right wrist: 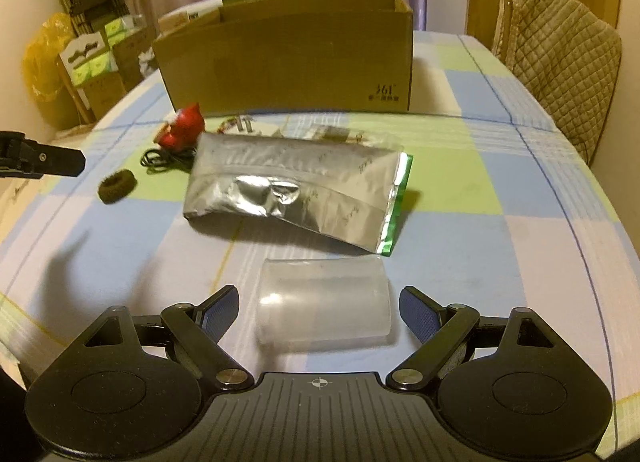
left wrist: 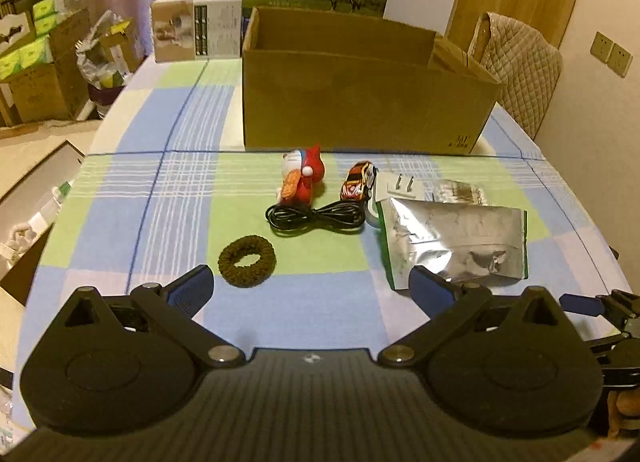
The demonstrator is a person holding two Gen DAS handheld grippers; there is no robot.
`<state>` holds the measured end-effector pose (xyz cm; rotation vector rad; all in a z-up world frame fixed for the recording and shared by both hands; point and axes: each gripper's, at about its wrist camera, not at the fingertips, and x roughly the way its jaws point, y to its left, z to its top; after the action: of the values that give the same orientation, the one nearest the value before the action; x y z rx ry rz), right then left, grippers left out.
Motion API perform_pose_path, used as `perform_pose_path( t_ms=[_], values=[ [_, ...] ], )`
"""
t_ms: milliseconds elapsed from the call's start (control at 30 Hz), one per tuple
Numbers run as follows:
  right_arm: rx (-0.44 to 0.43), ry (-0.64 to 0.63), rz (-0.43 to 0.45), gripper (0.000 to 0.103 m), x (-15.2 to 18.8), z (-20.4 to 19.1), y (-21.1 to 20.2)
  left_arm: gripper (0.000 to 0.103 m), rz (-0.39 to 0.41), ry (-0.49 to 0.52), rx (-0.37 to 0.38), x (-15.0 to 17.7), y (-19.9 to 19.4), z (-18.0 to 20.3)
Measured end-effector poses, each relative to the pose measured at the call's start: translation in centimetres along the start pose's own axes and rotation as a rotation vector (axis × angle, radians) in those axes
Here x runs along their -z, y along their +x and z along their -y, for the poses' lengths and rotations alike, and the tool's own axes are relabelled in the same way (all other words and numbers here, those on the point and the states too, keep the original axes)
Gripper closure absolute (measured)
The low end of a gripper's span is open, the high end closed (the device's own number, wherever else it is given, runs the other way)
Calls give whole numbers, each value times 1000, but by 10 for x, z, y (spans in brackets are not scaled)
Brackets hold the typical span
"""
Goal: Organize objects
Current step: 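Grasp the frosted plastic cylinder with the right tool while the left tool grasps the brown hair tie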
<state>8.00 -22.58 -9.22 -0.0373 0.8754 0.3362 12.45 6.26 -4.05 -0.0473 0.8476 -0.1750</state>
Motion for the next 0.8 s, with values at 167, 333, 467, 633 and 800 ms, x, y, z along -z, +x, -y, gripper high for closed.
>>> perform_pose_path(
  t_ms=[167, 333, 467, 633, 800],
  values=[
    [-18, 11, -25, 18, 0, 3, 12, 1, -25, 5, -1, 1, 16, -4],
    [-29, 14, -35, 21, 1, 4, 16, 1, -42, 13, -9, 3, 27, -8],
    [-29, 4, -39, 32, -2, 4, 16, 1, -54, 35, -16, 2, 33, -9],
    [-12, -11, -34, 34, -8, 1, 11, 1, -57, 53, -28, -2, 40, -15],
    [9, -30, 8, 34, -19, -3, 3, 10, -68, 76, -55, -13, 58, -28]
  ],
)
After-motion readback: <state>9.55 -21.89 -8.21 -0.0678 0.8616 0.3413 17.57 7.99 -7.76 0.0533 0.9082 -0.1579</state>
